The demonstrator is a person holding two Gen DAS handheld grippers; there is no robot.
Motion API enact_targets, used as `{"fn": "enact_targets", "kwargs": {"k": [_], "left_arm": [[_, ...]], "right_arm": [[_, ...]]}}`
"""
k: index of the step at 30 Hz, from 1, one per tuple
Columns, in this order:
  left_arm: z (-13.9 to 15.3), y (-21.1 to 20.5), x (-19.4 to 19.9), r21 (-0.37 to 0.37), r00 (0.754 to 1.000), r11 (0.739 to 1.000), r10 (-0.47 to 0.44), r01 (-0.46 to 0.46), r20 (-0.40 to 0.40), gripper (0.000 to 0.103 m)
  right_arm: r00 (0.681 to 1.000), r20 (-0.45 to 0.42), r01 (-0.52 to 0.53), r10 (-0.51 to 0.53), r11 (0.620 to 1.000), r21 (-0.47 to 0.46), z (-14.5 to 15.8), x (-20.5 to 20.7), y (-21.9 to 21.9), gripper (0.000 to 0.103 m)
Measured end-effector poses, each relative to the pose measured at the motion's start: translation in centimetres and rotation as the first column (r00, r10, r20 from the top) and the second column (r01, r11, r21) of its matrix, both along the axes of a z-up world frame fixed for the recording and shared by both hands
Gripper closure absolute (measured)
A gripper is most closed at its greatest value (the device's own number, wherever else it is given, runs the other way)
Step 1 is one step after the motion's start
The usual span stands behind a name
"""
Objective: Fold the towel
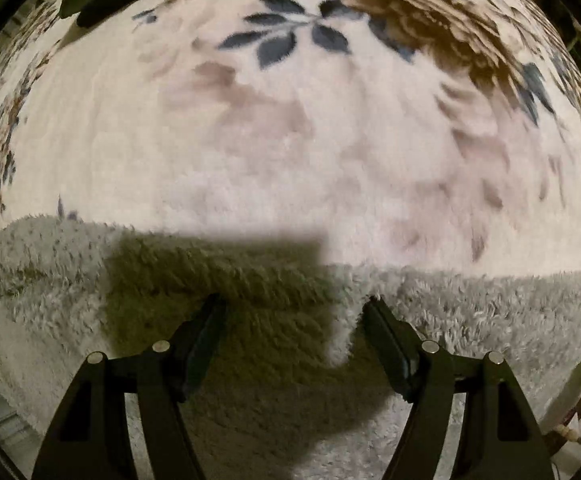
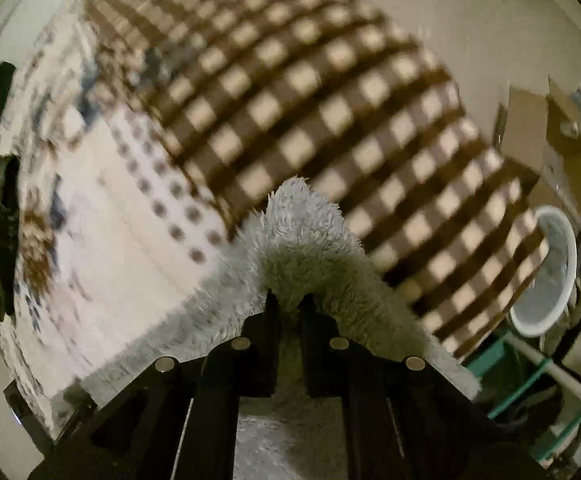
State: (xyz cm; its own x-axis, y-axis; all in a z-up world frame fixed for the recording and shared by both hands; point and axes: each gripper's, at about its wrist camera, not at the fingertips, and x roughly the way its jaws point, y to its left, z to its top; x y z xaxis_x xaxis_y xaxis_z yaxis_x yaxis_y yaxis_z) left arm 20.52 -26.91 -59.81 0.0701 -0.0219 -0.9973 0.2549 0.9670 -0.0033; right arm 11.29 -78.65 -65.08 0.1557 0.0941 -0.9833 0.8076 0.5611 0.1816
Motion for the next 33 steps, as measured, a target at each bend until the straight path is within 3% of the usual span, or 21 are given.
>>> {"fn": "enact_targets", "kwargs": {"k": [2,5,6,7,9,10,14,17,21,23,24,25,29,32,33], "left_arm": [[0.4,-0.5,0.8,0.001,1.000,1.000,0.008,-0.008,0.006,0.032],[0.9,-0.8,1.2,0.010,1.000,1.000,0.015,-0.015,-0.001,0.032],[1.4,-1.2,-0.2,0.008,1.000,1.000,0.016,-0.016,-0.002,0.033],[3.0,-1.4,-1.7,-0.001,1.000,1.000,0.017,-0.017,-0.001,0.033],[4.8,-1.7,-1.5,-0.034,1.000,0.999,0.015,-0.015,0.004,0.033],[5.8,-1.8,-1.8,-0.048,1.000,0.999,0.007,-0.006,0.011,0.033],[7.7,-2.4,-3.8,-0.087,0.999,0.995,-0.041,0.042,0.012,0.033],[6.5,-4.1,-5.9,-0.074,0.995,0.992,-0.101,0.099,-0.024,0.033],[3.5,-5.6,-7.4,-0.051,0.984,0.986,-0.163,0.159,-0.078,0.033],[2.0,-6.2,-7.7,-0.015,0.977,0.981,-0.194,0.194,-0.085,0.033],[1.6,-6.3,-7.9,-0.006,0.976,0.980,-0.199,0.199,-0.091,0.033],[1.4,-6.5,-7.9,-0.003,0.974,0.979,-0.205,0.205,-0.095,0.033],[2.2,-6.8,-6.8,-0.003,0.972,0.977,-0.212,0.213,-0.104,0.033],[4.2,-7.7,-5.5,-0.049,0.973,0.978,-0.208,0.204,-0.102,0.033],[4.7,-8.6,-5.2,-0.068,0.971,0.974,-0.221,0.215,-0.096,0.033]], "right_arm": [[1.000,0.026,0.001,-0.001,1.000,-0.031,0.7,0.7,0.0,0.094],[1.000,0.021,-0.017,0.016,1.000,0.020,-0.3,2.7,0.6,0.091],[1.000,0.007,-0.028,0.028,0.997,0.069,-1.2,3.3,1.1,0.084],[1.000,-0.006,-0.028,0.029,0.993,0.117,-1.6,3.4,1.7,0.064],[0.999,0.040,0.004,-0.010,0.989,0.149,-0.3,1.3,1.2,0.040],[0.997,0.071,0.030,-0.040,0.991,0.132,0.7,-0.9,1.5,0.040],[0.973,0.100,0.200,-0.208,0.976,0.085,3.8,-9.1,1.0,0.040],[0.929,0.090,0.340,-0.358,0.925,0.169,1.9,-14.5,1.8,0.039],[0.873,0.152,0.403,-0.463,0.862,0.308,-2.6,-16.4,3.7,0.041],[0.870,0.196,0.388,-0.453,0.873,0.296,-3.7,-15.6,4.5,0.071],[0.880,0.200,0.371,-0.431,0.887,0.276,-3.9,-15.2,5.2,0.098],[0.898,0.171,0.360,-0.404,0.902,0.238,-3.9,-14.8,5.8,0.098],[0.892,0.146,0.408,-0.428,0.901,0.146,-1.9,-16.8,6.7,0.098],[0.889,0.126,0.410,-0.441,0.888,0.210,-3.0,-17.7,7.3,0.096],[0.883,0.120,0.418,-0.454,0.876,0.240,-3.5,-18.3,7.4,0.083]]}}
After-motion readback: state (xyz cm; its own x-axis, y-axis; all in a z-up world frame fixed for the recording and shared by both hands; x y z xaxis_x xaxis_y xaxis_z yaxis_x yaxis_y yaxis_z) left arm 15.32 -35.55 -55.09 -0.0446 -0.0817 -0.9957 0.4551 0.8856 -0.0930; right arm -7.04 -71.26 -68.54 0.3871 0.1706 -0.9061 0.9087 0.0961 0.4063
